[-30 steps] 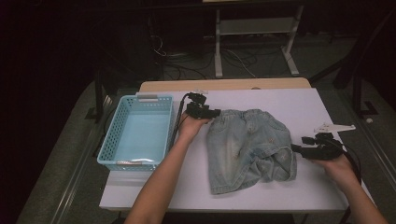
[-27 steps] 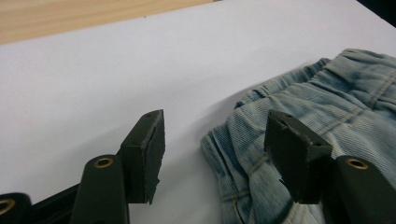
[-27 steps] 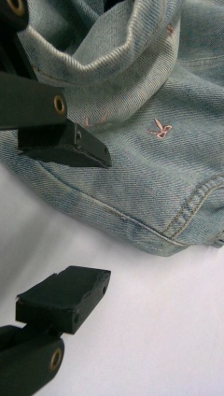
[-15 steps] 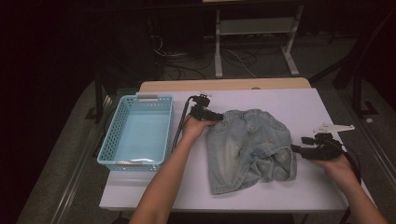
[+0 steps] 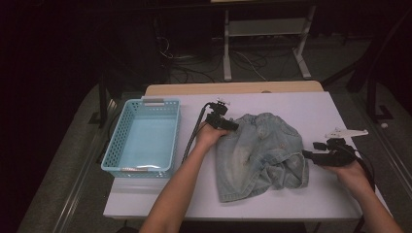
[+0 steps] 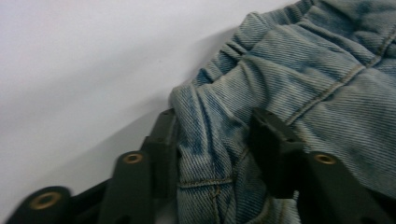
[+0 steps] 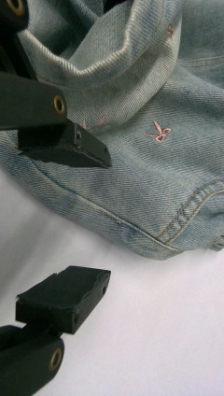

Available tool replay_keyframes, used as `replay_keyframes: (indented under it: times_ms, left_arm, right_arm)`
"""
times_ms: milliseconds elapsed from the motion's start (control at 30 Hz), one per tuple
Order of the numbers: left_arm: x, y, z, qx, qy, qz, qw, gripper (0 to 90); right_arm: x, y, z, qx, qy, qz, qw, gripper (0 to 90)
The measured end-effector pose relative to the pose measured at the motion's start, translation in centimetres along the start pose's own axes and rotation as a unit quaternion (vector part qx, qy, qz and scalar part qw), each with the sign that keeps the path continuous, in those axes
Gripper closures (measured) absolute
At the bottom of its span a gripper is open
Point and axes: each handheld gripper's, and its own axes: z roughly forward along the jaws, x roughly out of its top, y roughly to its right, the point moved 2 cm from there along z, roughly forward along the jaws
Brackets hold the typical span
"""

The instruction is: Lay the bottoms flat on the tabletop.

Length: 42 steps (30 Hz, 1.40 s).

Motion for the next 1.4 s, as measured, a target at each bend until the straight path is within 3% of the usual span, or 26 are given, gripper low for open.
replay_keyframes:
  times_ms: [133, 300, 433, 567, 833, 933, 1200, 1267, 1400]
  left_arm:
    - [0.2, 0.2, -0.8, 0.002, 0.013, 0.026, 0.9996, 71.6]
    - [0.7, -0.1, -2.5, 0.013, 0.054, 0.036, 0.9978, 73.6]
    - [1.3, -0.6, -3.8, 0.028, 0.085, 0.044, 0.995, 73.9]
    - [1.8, -1.1, -3.4, 0.054, 0.072, 0.066, 0.9938, 73.9]
    - [1.3, -2.1, -1.2, 0.076, 0.039, 0.063, 0.9943, 73.0]
    - [1.2, -2.2, -0.8, 0.082, 0.038, 0.057, 0.9943, 67.2]
    - [1.5, -1.6, -2.4, 0.074, 0.063, 0.052, 0.9939, 34.4]
    - [1.5, -1.4, -2.9, 0.065, 0.069, 0.044, 0.9946, 29.0]
    - [1.2, -0.6, -3.8, 0.05, 0.072, 0.05, 0.9949, 18.1]
  right_arm:
    - [0.0, 0.0, 0.0, 0.0, 0.001, 0.0, 1.0, 38.2]
    - [0.0, 0.1, -0.1, -0.001, 0.003, 0.003, 1.0, 38.2]
    - [0.0, 0.1, -0.1, -0.001, 0.002, 0.001, 1.0, 38.3]
    - [0.0, 0.0, -0.1, -0.002, 0.003, 0.0, 1.0, 38.2]
    - [0.0, 0.1, -0.3, 0.0, 0.007, 0.003, 1.0, 38.2]
    - [0.0, 0.1, -0.3, 0.001, 0.008, 0.003, 1.0, 38.2]
    - [0.0, 0.1, -0.2, 0.001, 0.007, 0.004, 1.0, 38.2]
    - [0.1, 0.0, -0.3, 0.002, 0.007, 0.003, 1.0, 38.2]
    - [0.1, 0.0, -0.3, 0.003, 0.008, 0.003, 1.0, 38.2]
